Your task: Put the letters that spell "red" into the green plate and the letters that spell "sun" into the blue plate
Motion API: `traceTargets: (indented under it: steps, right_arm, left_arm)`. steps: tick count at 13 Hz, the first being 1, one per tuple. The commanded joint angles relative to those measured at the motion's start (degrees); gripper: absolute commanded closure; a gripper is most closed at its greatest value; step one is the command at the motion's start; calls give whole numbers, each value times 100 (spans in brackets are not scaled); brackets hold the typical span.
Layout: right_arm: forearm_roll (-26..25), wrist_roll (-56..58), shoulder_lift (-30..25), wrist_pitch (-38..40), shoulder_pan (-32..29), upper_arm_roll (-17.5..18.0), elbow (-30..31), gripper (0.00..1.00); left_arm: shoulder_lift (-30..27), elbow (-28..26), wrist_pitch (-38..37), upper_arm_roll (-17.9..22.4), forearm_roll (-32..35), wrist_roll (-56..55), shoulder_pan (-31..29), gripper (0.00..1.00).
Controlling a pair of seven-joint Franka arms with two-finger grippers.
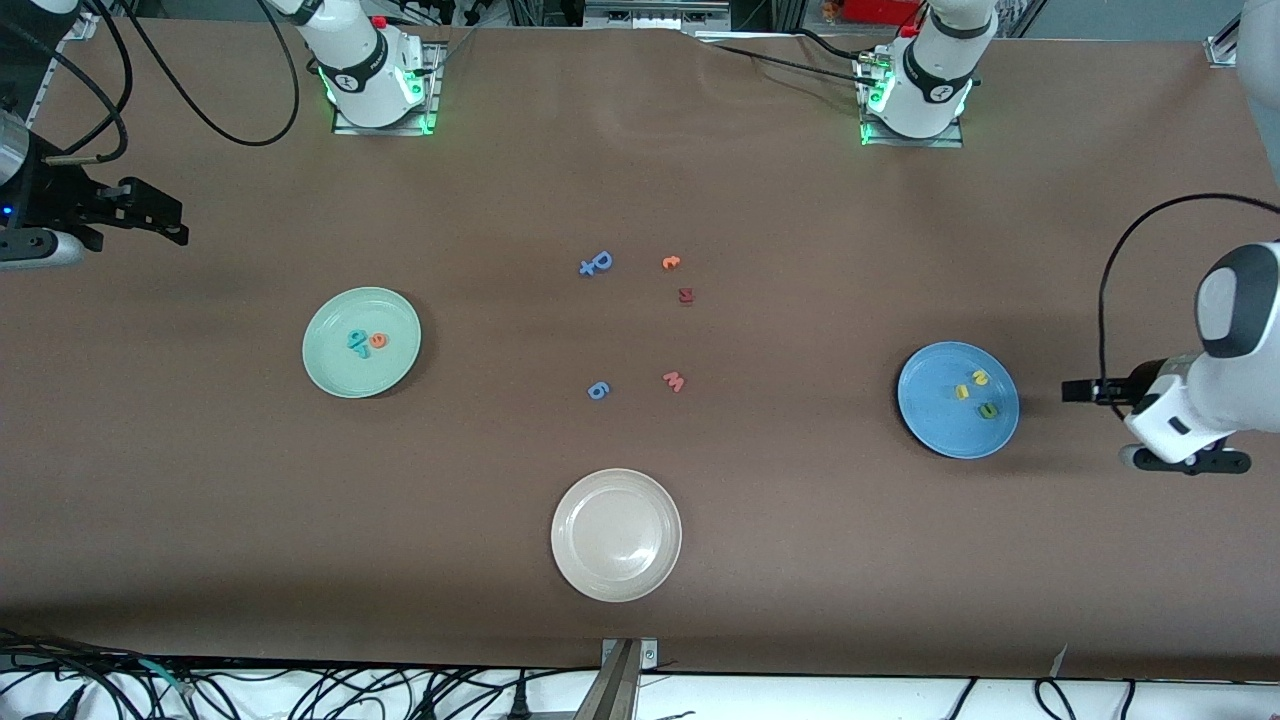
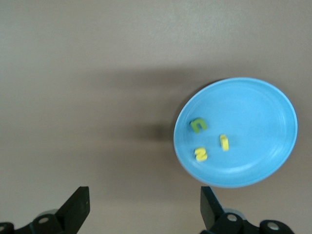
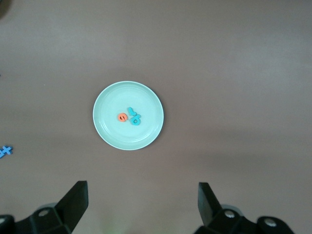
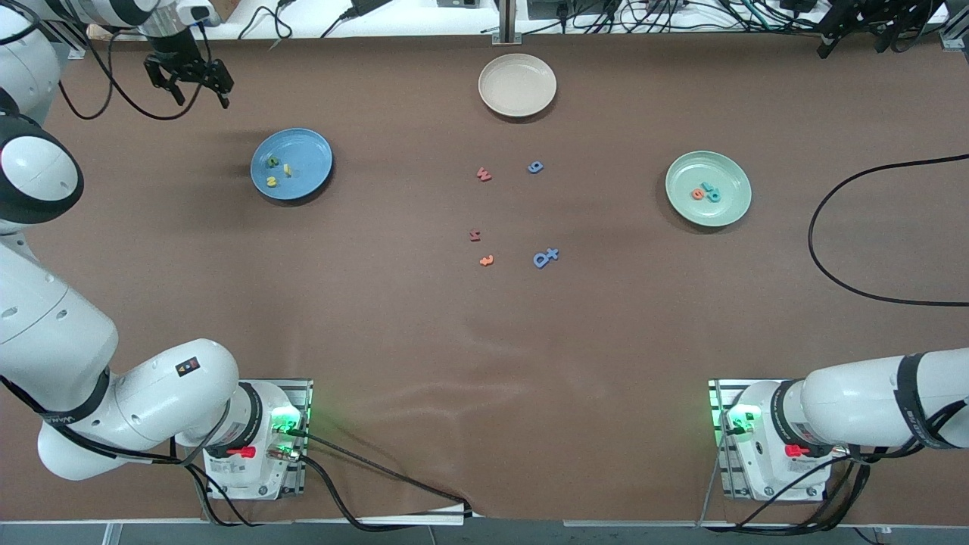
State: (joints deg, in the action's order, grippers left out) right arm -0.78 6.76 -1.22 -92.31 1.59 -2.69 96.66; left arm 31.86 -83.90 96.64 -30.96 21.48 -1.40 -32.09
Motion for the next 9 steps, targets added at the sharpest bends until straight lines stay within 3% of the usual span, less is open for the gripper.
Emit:
traceTargets:
  steps: [1,3,4,9]
  right_arm:
    - [8,-35,52,29,17,5,-156,0]
    - [8,-43,52,29,17,5,-165,0]
    - [8,-43,52,29,17,-4,-156,0]
    - [8,27,61,-6,-1,-12,-165,0]
  left_arm:
    - [-1030,-389,-512,700,-833,193,533,0]
    - [-1610,-417,-1029,2428,-1783,184,1936,0]
    - [-1813,-382,-1224,2680,-1822,175,2222,0]
    - [-2509,-338,-1270,2692,-1919,166,2409,0]
